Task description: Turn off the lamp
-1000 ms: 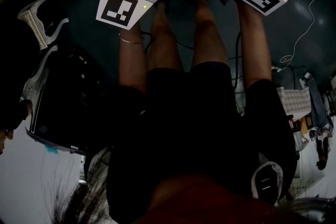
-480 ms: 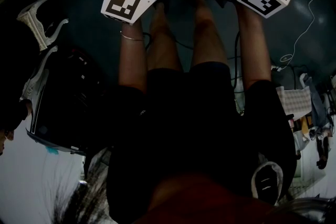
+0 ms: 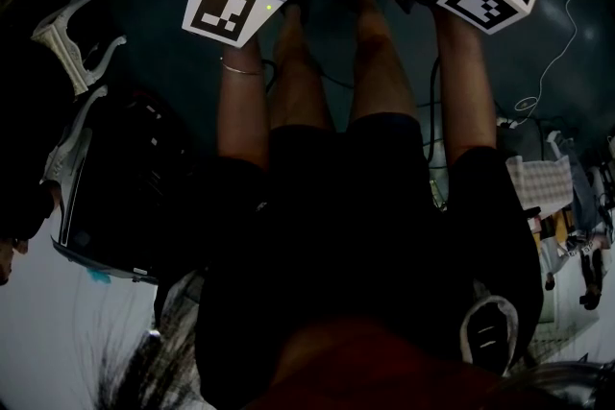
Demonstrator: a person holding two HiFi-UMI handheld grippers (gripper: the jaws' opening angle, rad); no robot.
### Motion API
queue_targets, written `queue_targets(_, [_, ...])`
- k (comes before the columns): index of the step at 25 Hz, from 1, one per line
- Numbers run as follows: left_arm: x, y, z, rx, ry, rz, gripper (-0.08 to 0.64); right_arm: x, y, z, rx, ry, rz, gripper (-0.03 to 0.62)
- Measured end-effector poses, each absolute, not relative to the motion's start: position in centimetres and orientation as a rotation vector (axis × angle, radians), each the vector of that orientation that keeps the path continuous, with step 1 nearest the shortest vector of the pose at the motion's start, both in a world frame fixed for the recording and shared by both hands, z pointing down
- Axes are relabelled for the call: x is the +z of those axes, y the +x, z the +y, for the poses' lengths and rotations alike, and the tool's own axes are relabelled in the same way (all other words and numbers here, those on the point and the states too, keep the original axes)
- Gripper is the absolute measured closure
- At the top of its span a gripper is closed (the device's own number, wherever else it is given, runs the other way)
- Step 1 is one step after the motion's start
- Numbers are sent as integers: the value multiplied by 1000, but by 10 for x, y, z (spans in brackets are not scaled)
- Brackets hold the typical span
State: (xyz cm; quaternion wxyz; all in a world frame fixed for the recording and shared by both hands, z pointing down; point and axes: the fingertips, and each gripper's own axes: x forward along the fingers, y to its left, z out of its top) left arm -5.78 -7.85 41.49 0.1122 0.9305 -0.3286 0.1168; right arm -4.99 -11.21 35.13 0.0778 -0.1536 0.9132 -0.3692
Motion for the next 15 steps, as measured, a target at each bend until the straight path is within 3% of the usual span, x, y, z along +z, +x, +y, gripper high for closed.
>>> queue_targets(15, [395, -58, -76, 287, 2727, -982, 546, 344, -39, -123, -838, -620, 2814, 554])
